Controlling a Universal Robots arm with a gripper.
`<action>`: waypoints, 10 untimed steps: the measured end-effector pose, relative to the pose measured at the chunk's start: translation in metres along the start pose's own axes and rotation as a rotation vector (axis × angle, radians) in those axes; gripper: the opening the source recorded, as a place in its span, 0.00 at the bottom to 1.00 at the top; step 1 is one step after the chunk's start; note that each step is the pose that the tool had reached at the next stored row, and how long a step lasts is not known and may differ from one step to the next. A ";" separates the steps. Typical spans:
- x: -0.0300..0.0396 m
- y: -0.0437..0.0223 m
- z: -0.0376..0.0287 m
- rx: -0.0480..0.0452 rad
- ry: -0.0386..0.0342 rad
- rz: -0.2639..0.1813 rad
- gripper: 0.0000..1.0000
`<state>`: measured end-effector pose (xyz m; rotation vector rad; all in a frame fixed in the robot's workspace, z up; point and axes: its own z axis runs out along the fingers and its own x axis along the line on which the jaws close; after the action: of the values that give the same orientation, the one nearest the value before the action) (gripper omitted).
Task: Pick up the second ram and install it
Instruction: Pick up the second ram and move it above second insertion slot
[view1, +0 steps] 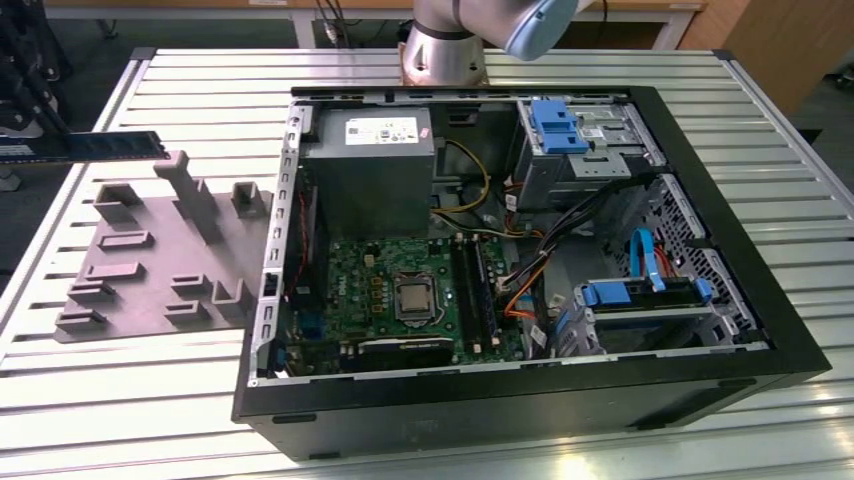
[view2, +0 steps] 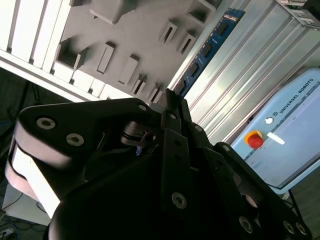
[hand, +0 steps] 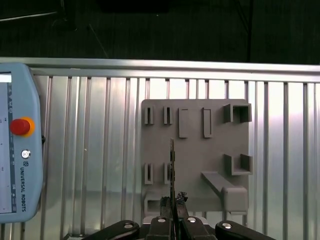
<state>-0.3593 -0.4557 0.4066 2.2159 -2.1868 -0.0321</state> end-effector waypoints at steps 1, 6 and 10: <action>0.0000 -0.0009 0.0000 0.0000 0.0000 0.000 0.14; 0.0001 -0.0054 -0.0002 0.0000 -0.0001 0.000 0.14; 0.0001 -0.0088 -0.0003 -0.0001 0.0000 0.000 0.14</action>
<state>-0.3505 -0.4557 0.4066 2.2158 -2.1868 -0.0322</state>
